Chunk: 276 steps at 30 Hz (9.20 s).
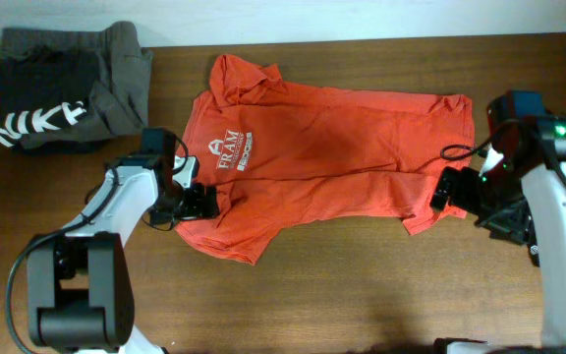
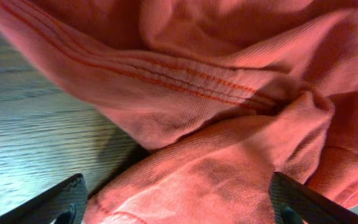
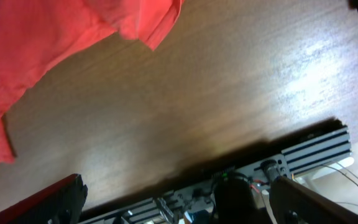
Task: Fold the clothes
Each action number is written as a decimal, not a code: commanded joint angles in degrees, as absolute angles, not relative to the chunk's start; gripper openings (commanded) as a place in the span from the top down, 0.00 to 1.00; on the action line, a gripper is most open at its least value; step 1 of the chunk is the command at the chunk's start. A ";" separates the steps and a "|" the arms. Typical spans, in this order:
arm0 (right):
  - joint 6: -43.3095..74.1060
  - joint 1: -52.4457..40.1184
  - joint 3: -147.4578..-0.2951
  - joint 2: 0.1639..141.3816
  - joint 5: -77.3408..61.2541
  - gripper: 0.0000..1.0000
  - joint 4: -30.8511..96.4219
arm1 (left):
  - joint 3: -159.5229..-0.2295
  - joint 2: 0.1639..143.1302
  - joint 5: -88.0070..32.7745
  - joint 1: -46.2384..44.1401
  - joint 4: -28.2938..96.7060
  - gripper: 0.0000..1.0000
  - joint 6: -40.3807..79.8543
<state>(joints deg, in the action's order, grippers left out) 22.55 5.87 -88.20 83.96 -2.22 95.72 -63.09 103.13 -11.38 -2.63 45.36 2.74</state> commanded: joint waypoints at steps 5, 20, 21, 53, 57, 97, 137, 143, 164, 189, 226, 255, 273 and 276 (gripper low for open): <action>26.06 6.02 -86.72 78.94 -4.97 0.01 97.34 | -62.65 105.38 -14.94 -2.35 45.91 0.21 1.63; 32.47 6.07 -66.81 78.26 -7.51 0.01 79.83 | -62.65 105.43 -16.80 -2.35 46.39 0.99 1.69; 32.53 6.09 -65.82 78.30 -7.53 0.01 78.46 | -62.65 105.43 -16.80 -2.35 46.37 0.99 1.69; 36.91 16.10 -51.27 93.25 -17.26 0.40 48.38 | -62.65 105.43 -16.82 -2.35 44.34 0.99 3.42; 36.93 16.10 -51.27 95.00 -19.09 0.40 45.91 | -62.65 105.43 -16.80 -2.35 44.34 0.99 3.40; 43.64 6.13 -51.33 103.42 -7.90 0.51 39.16 | -62.65 105.43 -17.02 -2.35 43.53 0.99 3.81; 45.60 17.76 -61.23 71.75 9.96 0.96 70.96 | -66.57 87.59 -15.22 -2.35 67.18 1.00 13.91; 45.30 17.74 -61.23 71.50 9.93 0.96 71.16 | -68.03 83.44 -15.27 -2.35 68.03 0.99 13.91; 45.50 17.65 -61.21 71.50 8.14 0.96 65.87 | -72.47 75.11 -7.99 -4.62 56.47 0.99 17.34; 45.43 17.52 -61.19 90.28 2.11 0.96 43.09 | -72.47 98.50 -4.45 -4.62 24.16 0.99 17.15; 19.90 12.38 -94.19 97.17 -6.76 0.02 49.80 | -96.51 102.54 -7.79 -9.19 25.21 0.20 6.68; 17.12 12.34 -105.19 121.67 -8.38 0.02 48.80 | -126.17 141.08 -15.68 -10.39 29.71 0.17 3.88; 17.43 12.32 -105.19 122.21 -8.43 0.01 47.99 | -126.17 143.72 -11.99 -10.46 34.72 0.19 8.32; 17.41 12.27 -105.19 122.56 -8.45 0.02 48.03 | -126.17 143.90 -11.97 -10.46 33.50 0.19 8.32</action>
